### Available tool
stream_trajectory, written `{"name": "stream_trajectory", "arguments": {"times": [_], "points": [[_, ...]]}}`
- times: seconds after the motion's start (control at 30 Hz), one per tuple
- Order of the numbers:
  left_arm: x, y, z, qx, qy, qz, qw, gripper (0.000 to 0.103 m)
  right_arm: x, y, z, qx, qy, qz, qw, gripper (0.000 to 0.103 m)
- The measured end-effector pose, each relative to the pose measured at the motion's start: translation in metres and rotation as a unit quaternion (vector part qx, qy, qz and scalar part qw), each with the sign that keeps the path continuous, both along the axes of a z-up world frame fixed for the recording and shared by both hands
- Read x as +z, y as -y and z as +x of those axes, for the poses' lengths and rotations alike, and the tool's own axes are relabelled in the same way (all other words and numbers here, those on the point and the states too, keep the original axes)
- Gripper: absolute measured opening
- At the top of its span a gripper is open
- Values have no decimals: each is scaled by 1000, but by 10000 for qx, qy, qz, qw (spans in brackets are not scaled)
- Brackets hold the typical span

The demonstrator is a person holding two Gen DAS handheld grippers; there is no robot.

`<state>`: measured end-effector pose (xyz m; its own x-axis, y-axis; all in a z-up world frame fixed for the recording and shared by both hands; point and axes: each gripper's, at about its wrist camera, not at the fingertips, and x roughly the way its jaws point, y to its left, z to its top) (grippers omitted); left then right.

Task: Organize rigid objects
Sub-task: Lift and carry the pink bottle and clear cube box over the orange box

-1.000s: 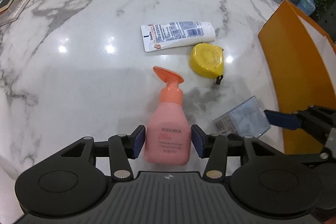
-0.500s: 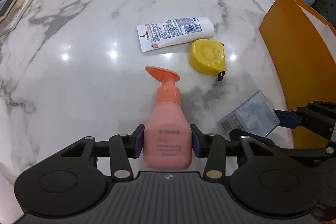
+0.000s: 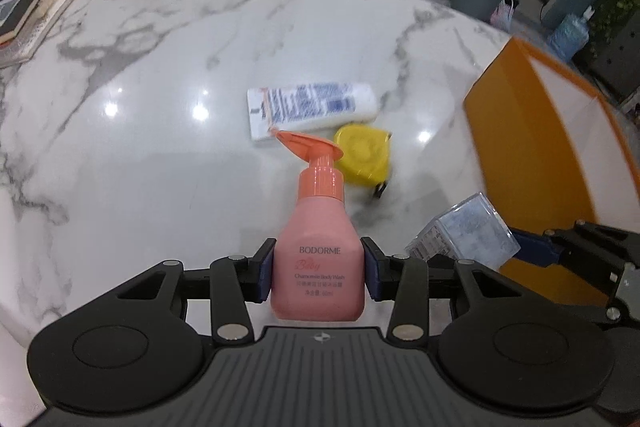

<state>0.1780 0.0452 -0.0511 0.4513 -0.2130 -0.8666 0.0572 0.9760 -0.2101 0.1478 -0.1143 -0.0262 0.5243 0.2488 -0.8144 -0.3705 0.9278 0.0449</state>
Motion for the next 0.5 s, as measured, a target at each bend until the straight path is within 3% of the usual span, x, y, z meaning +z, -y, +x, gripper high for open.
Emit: {"name": "stream_trajectory", "arguments": {"times": [0.23, 0.5], "points": [[39, 16, 2, -89, 372, -199, 9991, 49, 42, 20, -7, -127, 545, 130, 9983, 47], [69, 66, 1, -684, 671, -278, 9950, 49, 76, 70, -15, -350, 923, 219, 9949, 47]]}}
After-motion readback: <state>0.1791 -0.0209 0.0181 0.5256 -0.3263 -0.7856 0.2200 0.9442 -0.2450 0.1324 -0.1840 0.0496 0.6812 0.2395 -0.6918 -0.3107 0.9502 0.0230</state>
